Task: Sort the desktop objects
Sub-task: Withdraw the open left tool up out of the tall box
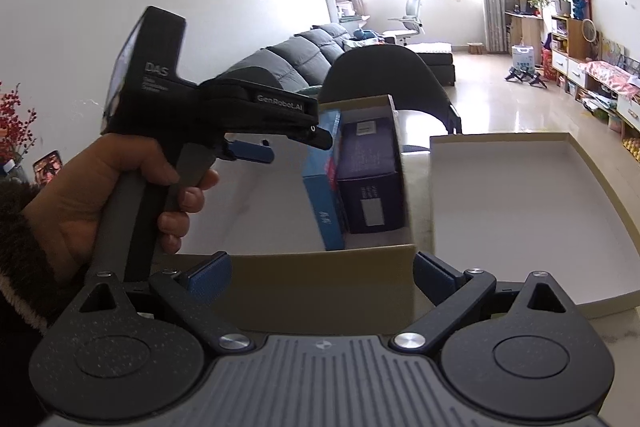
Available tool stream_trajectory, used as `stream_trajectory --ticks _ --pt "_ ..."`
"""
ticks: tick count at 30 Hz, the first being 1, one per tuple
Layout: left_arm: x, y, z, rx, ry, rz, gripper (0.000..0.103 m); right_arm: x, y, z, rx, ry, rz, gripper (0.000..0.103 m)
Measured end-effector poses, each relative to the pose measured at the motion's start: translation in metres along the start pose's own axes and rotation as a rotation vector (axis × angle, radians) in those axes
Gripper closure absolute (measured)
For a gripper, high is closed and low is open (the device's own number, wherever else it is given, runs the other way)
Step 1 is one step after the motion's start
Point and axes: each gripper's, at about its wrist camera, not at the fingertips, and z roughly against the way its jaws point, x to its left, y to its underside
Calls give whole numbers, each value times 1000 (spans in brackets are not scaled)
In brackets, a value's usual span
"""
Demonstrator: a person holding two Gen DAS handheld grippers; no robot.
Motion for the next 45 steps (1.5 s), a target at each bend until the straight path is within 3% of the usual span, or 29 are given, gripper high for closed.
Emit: stream_trajectory --ticks 11,22,30,36,45 --pt "22 16 56 -93 -52 -22 11 37 7 7 -8 -54 57 5" --pt "47 48 106 -169 -106 -46 9 72 16 13 -22 -108 96 5" --pt "74 75 140 -218 -150 21 8 96 22 14 -26 -167 108 5" --pt "97 102 166 -252 -213 65 7 109 22 12 -31 -207 112 5" --pt "137 131 187 -240 -337 103 9 134 20 -11 2 -306 105 6"
